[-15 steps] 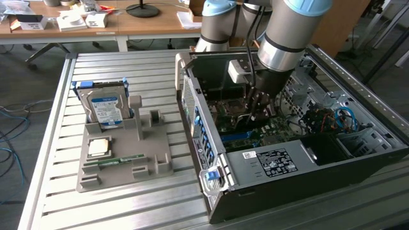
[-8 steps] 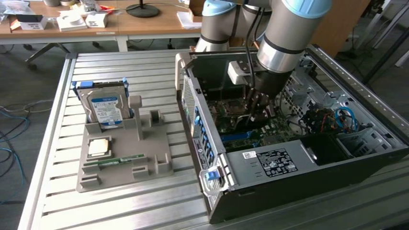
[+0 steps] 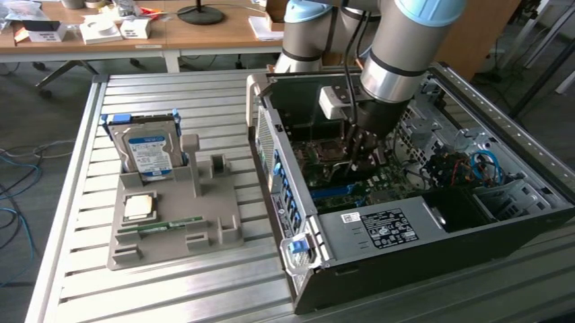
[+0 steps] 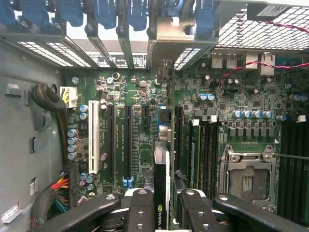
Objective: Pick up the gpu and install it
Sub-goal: 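Insert the gpu into the slot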
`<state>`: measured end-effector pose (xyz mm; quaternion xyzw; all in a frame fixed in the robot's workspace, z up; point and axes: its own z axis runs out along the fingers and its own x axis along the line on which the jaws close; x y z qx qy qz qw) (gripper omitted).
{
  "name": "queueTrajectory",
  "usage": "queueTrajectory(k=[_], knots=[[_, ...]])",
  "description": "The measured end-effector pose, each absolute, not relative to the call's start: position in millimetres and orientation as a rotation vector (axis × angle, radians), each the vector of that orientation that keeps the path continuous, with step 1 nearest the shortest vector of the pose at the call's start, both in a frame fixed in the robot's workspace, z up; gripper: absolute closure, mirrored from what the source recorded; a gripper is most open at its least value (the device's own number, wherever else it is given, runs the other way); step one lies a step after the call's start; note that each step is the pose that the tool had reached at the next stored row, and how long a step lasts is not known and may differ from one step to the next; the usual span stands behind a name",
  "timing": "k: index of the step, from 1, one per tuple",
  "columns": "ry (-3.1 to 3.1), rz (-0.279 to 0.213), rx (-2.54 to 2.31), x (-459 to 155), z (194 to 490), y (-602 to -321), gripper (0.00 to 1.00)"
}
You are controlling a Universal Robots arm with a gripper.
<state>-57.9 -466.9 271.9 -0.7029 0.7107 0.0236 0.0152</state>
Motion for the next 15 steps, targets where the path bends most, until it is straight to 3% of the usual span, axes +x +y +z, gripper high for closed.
queueTrajectory(k=[15], knots=[[2.212, 0.073, -2.187, -60.5, 267.0, -466.8, 0.74]])
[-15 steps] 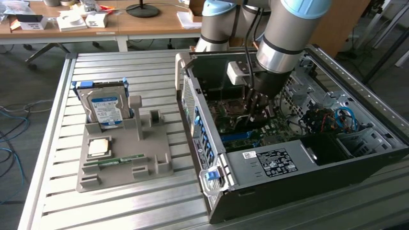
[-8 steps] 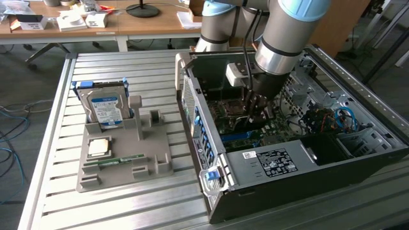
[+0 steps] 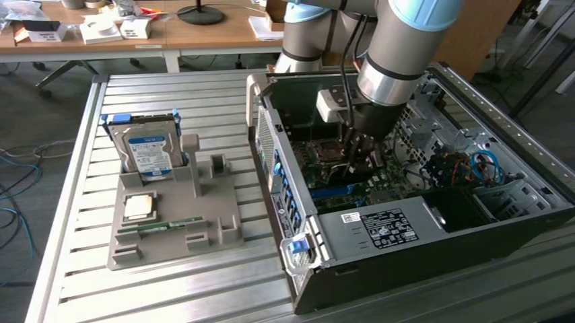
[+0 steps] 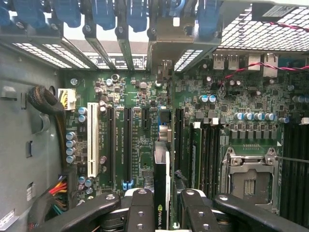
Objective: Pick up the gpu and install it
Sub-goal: 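Insert the gpu into the slot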
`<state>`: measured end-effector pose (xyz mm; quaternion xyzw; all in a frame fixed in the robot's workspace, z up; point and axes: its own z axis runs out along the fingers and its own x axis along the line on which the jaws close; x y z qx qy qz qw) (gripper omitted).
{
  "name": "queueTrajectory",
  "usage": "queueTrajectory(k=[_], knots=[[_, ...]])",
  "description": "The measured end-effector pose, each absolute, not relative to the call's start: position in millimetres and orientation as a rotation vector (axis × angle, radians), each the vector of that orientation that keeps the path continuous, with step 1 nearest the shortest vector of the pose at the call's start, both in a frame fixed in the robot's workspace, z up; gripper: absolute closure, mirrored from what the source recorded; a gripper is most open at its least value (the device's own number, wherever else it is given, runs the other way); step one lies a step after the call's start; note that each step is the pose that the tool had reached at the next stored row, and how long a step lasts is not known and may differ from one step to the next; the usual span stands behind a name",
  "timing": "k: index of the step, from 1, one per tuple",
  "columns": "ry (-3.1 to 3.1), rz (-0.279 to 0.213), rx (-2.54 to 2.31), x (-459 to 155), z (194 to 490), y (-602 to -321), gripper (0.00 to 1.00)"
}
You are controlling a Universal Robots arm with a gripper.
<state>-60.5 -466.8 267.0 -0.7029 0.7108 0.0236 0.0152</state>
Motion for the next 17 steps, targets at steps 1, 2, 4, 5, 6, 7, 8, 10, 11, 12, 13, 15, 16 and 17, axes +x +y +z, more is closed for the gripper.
queueTrajectory(k=[1, 2, 4, 5, 6, 7, 8, 10, 11, 12, 13, 15, 16, 17], knots=[[2.211, 0.074, -2.187, -60.9, 266.9, -466.8, 0.74], [2.211, 0.074, -2.187, -61.2, 266.9, -466.8, 0.74], [2.211, 0.074, -2.188, -61.3, 266.9, -466.9, 0.74], [2.211, 0.073, -2.188, -61.3, 266.9, -466.9, 0.74], [2.211, 0.074, -2.187, -61.7, 266.9, -466.9, 0.74], [2.211, 0.074, -2.187, -62.4, 266.8, -466.8, 0.74], [2.211, 0.073, -2.187, -63.1, 266.8, -466.8, 0.74], [2.211, 0.073, -2.187, -63.6, 266.8, -466.8, 0.74], [2.211, 0.073, -2.187, -63.6, 266.8, -466.8, 0.74], [2.211, 0.073, -2.187, -63.6, 266.8, -466.8, 0.74], [2.211, 0.073, -2.188, -63.7, 266.8, -466.8, 0.74], [2.211, 0.073, -2.187, -63.9, 266.8, -466.8, 0.74], [2.212, 0.073, -2.187, -64.6, 266.7, -466.8, 0.74], [2.211, 0.074, -2.187, -64.8, 266.7, -466.8, 0.74]])
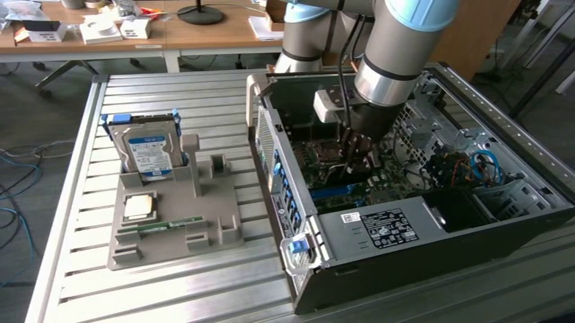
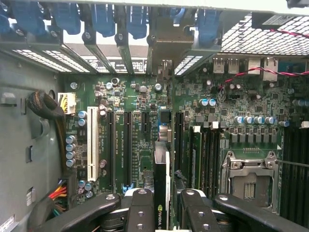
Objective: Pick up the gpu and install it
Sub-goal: 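Insert the gpu into the slot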
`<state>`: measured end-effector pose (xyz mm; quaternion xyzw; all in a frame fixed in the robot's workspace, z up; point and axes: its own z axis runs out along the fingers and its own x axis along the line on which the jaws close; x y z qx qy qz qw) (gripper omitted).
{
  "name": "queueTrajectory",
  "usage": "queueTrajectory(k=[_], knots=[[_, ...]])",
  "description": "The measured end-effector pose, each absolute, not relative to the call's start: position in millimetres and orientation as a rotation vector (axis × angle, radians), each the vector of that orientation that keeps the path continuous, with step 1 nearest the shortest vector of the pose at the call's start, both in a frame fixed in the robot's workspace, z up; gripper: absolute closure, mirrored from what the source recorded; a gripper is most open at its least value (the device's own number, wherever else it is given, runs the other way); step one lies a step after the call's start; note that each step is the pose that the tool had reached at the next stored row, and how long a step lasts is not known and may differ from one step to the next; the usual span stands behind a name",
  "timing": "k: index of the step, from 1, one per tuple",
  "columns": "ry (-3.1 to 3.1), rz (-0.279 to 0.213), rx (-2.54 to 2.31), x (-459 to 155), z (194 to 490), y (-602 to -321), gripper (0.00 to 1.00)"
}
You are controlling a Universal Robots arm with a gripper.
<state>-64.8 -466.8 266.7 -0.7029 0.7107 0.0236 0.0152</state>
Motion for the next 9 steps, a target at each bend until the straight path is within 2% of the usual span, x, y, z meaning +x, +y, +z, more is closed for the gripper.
queueTrajectory(k=[9], knots=[[2.211, 0.073, -2.187, -65.7, 266.7, -466.8, 0.74]])
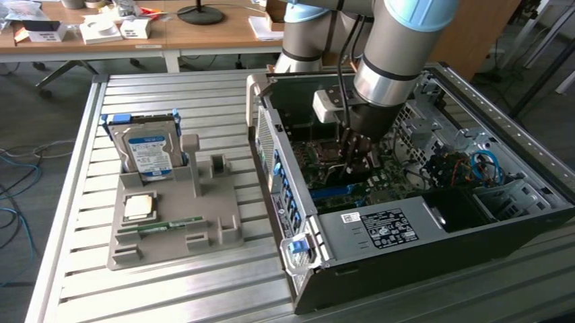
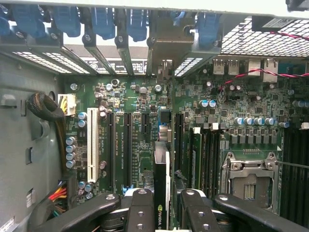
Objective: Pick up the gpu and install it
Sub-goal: 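Insert the gpu into the slot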
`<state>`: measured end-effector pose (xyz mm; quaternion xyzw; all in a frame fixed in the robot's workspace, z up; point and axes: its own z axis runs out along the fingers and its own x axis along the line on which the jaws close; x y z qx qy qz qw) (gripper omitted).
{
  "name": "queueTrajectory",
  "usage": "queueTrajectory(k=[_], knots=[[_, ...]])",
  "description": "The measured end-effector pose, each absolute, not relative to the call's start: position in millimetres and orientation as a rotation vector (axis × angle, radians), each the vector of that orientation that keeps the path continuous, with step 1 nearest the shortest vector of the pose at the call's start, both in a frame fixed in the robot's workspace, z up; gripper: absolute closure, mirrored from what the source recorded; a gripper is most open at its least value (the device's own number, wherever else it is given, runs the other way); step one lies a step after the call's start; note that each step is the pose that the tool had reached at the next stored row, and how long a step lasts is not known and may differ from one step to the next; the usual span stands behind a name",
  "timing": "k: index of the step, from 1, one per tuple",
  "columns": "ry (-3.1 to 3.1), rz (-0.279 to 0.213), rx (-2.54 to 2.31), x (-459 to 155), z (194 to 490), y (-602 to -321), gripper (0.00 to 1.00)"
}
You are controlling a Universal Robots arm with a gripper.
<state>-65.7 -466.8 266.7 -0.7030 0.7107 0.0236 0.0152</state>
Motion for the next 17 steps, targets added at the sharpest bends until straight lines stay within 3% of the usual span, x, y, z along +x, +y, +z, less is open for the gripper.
queueTrajectory(k=[17], knots=[[2.211, 0.075, -2.187, -65.7, 264.9, -466.8, 0.74]])
